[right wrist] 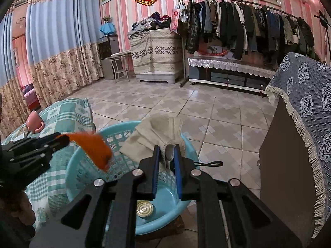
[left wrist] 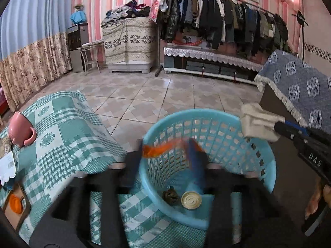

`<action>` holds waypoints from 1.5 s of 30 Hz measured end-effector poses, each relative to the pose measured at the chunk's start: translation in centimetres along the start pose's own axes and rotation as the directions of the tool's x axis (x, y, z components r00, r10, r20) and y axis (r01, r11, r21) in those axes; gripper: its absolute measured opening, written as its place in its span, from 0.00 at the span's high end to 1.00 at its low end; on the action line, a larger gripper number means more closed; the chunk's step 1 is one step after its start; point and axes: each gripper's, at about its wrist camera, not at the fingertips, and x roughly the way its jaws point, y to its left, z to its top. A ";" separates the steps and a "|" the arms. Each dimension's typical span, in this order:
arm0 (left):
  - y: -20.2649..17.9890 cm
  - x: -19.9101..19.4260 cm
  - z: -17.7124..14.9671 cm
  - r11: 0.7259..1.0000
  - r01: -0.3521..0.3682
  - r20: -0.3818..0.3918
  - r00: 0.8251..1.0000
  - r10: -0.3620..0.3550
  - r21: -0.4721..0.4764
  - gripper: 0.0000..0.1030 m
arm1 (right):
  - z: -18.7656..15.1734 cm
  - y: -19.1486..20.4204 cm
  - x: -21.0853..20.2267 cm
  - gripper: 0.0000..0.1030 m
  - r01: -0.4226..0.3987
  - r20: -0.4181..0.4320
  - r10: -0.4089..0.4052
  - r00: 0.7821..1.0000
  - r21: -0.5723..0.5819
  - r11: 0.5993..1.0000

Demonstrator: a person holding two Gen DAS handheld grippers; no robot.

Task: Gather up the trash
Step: 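Carry both cloths to the blue basket and release the beige cloth with the right tool, then grasp the orange cup on the tray with the right tool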

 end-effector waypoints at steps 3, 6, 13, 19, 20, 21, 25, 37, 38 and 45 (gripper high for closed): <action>0.6 -0.8 0.4 0.999 -0.024 0.024 0.999 0.024 -0.024 0.25 | 0.0 -0.1 0.1 0.86 -0.003 -0.002 0.003 1.000 -0.003 1.000; 2.5 -2.0 0.6 0.996 -0.053 0.038 0.998 0.056 -0.069 0.18 | -0.1 0.1 0.7 0.86 -0.008 -0.008 0.008 1.000 -0.006 1.000; 7.5 -7.0 -0.5 0.972 -0.198 0.081 0.974 0.209 -0.125 0.09 | -1.1 3.1 2.4 0.84 -0.030 -0.047 0.030 0.998 -0.009 1.000; 12.5 -11.6 -1.8 0.942 -0.289 0.085 0.948 0.306 -0.169 0.06 | -1.6 4.8 4.2 0.58 -0.006 -0.097 0.006 0.995 0.000 1.000; 13.2 -12.3 -2.1 0.937 -0.300 0.084 0.944 0.319 -0.180 0.06 | -1.7 5.0 4.3 0.50 0.000 -0.098 0.000 0.995 0.002 1.000; 14.0 -13.0 -2.3 0.931 -0.311 0.083 0.940 0.330 -0.190 0.05 | -1.7 5.1 4.3 0.40 0.011 -0.097 -0.011 0.995 0.003 1.000; 18.2 -16.3 -4.0 0.894 -0.380 0.066 0.912 0.406 -0.237 0.05 | -1.8 6.3 3.6 0.27 0.033 -0.080 -0.033 0.996 -0.004 0.999; 30.3 -23.1 -10.1 0.749 -0.524 -0.045 0.830 0.557 -0.405 0.05 | -1.2 22.0 0.3 0.22 -0.192 -0.021 0.192 0.981 -0.171 0.966; 31.1 -23.5 -10.8 0.738 -0.537 -0.058 0.822 0.566 -0.408 0.05 | -1.7 23.5 0.2 0.22 -0.218 -0.030 0.217 0.976 -0.184 0.958; 34.3 -24.7 -14.3 0.686 -0.616 -0.116 0.771 0.627 -0.387 0.05 | -4.9 33.9 -0.3 0.22 -0.376 -0.105 0.362 0.926 -0.323 0.869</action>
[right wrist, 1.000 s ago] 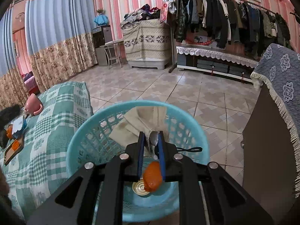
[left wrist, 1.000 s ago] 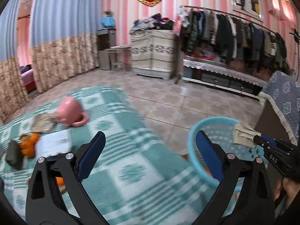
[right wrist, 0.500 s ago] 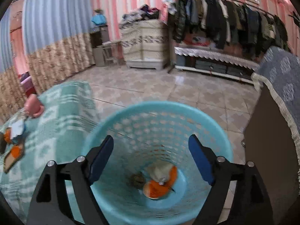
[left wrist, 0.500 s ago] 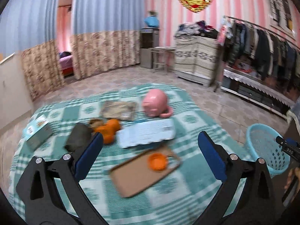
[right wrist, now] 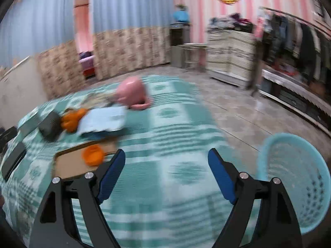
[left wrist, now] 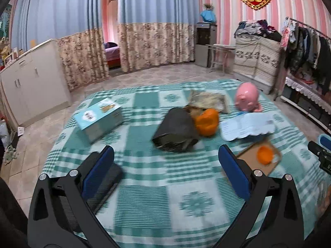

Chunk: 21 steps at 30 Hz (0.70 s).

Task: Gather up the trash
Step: 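Grasp the orange cup on the tray with the right tool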

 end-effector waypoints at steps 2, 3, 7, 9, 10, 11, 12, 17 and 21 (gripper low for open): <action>1.0 0.6 -0.3 1.000 -0.011 -0.012 1.000 0.010 -0.015 0.05 | 0.0 2.6 0.7 0.22 -0.023 -0.005 0.023 1.000 -0.058 0.998; 1.4 0.8 -0.4 1.000 -0.014 -0.016 1.000 0.014 -0.022 0.05 | 0.1 3.6 1.1 0.22 -0.032 -0.010 0.031 0.999 -0.078 0.996; 2.7 1.4 -1.0 0.999 -0.040 -0.021 0.999 0.039 -0.034 0.05 | -0.1 6.3 2.7 0.22 -0.089 -0.049 0.084 0.995 -0.099 0.991; 3.3 1.8 -1.0 0.998 -0.049 -0.026 0.999 0.048 -0.037 0.05 | -0.2 7.3 3.4 0.22 -0.105 -0.070 0.098 0.993 -0.101 0.989; 3.6 2.0 -1.1 0.998 -0.055 -0.028 0.998 0.054 -0.036 0.05 | -0.1 7.1 4.0 0.22 -0.109 -0.079 0.101 0.992 -0.102 0.989; 3.6 2.1 -1.1 0.998 -0.057 -0.031 0.998 0.056 -0.035 0.05 | -0.1 7.4 4.6 0.23 -0.113 -0.091 0.104 0.990 -0.102 0.988; 3.7 2.3 -1.1 0.998 -0.059 -0.033 0.998 0.058 -0.033 0.05 | -0.2 7.6 5.1 0.23 -0.121 -0.114 0.109 0.987 -0.098 0.988; 3.8 3.1 -1.0 0.998 -0.046 -0.052 0.998 0.043 -0.046 0.05 | -0.5 7.8 7.0 0.54 -0.174 -0.192 0.156 0.969 -0.084 0.981; 3.1 4.1 -0.8 0.998 -0.030 -0.075 0.997 0.026 -0.055 0.05 | -0.5 7.5 6.5 0.61 -0.199 -0.158 0.188 0.969 -0.059 0.978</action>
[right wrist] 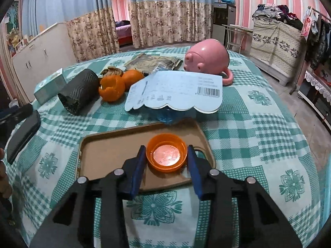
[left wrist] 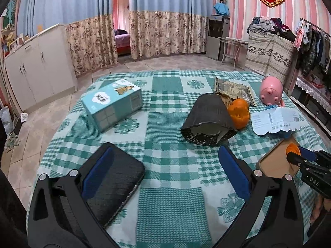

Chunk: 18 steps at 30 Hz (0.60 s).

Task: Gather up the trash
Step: 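Grasp the orange cup on the tray with the right tool, then grasp the black cloth roll with the left tool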

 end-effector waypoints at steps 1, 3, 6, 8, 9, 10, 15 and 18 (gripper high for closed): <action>-0.3 0.1 0.0 1.000 0.006 -0.002 1.000 -0.006 0.000 0.05 | 0.1 -0.2 -0.4 0.61 0.001 0.019 -0.001 1.000 0.010 1.000; -1.1 0.4 0.2 1.000 0.020 -0.003 1.000 -0.020 0.011 0.05 | 0.5 -0.9 -1.5 0.61 0.031 0.067 -0.032 0.997 0.014 0.999; -2.7 1.1 0.9 0.999 0.022 0.001 1.000 -0.022 0.048 0.05 | 1.1 -1.8 -2.7 0.61 0.085 0.111 -0.084 0.990 -0.002 0.996; -3.7 1.8 1.6 0.998 0.028 0.002 1.000 -0.028 0.062 0.05 | 1.3 -2.7 -3.3 0.61 0.098 0.122 -0.098 0.988 0.003 0.995; -4.2 2.4 2.0 0.997 0.031 -0.003 1.000 -0.031 0.064 0.05 | 1.3 -3.3 -3.6 0.61 0.100 0.124 -0.101 0.987 0.013 0.995; -4.4 2.8 2.3 0.997 0.032 -0.007 0.999 -0.032 0.065 0.05 | 1.2 -3.7 -3.7 0.61 0.101 0.125 -0.102 0.987 0.020 0.995; -5.7 6.5 4.3 0.997 0.037 -0.081 0.996 -0.032 0.065 0.05 | 1.2 -5.6 -4.3 0.61 0.109 0.133 -0.115 0.984 0.057 0.992; -6.0 8.3 4.7 0.996 0.051 -0.124 0.991 -0.042 0.071 0.05 | 1.2 -6.2 -4.1 0.61 0.114 0.131 -0.122 0.984 0.066 0.991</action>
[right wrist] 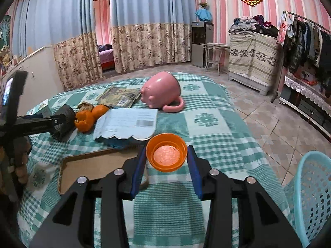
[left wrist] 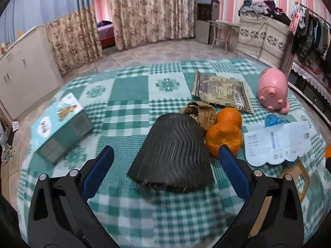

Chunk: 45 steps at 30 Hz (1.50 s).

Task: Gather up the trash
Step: 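Grasp the black cloth roll with the left tool, then drop the black roll into the basket with the left tool while the right tool drops the orange cup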

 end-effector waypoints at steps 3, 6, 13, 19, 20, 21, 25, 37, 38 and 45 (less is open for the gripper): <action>0.1 1.5 0.0 1.000 0.017 -0.065 0.998 -0.017 0.005 0.07 | -0.2 -0.6 0.2 0.61 -0.005 -0.003 0.005 1.000 0.018 1.000; 0.2 1.9 -0.5 0.999 0.039 -0.073 0.997 -0.039 -0.003 0.20 | -0.2 -0.7 0.2 0.61 -0.007 0.002 0.007 1.000 0.018 1.000; -0.2 -0.4 -1.5 1.000 0.021 -0.022 1.000 -0.021 0.010 0.22 | -0.5 0.1 0.1 0.61 0.004 0.010 -0.004 1.000 -0.001 1.000; -1.2 -5.5 -3.0 0.999 0.005 0.044 0.999 -0.006 0.035 0.22 | -0.3 -0.7 -2.0 0.61 0.012 0.045 -0.013 0.999 0.014 1.000; -1.8 -6.5 -3.2 0.999 0.001 0.057 0.998 -0.003 0.046 0.22 | -0.3 -1.1 -2.7 0.61 0.017 0.056 -0.019 0.998 0.021 1.000; -2.3 -7.3 -3.3 0.999 0.003 0.065 0.998 -0.006 0.053 0.22 | -0.2 -1.7 -3.5 0.61 0.023 0.067 -0.025 0.997 0.031 0.999; -5.1 -10.8 -3.6 0.996 0.044 0.116 0.992 -0.053 0.078 0.22 | -0.4 -4.9 -6.7 0.61 0.066 0.097 -0.072 0.993 0.072 0.995; -21.1 -16.2 -5.7 0.940 0.271 0.149 0.941 -0.304 0.208 0.22 | -4.3 -17.9 -15.7 0.61 0.330 0.043 -0.336 0.941 0.110 0.938; -23.0 -16.3 -6.2 0.926 0.297 0.134 0.933 -0.333 0.235 0.22 | -4.8 -19.1 -16.4 0.61 0.351 0.039 -0.357 0.933 0.112 0.930; -34.4 -16.1 -9.6 0.827 0.437 0.055 0.873 -0.485 0.354 0.22 | -7.8 -26.4 -19.6 0.61 0.439 -0.020 -0.443 0.896 0.188 0.879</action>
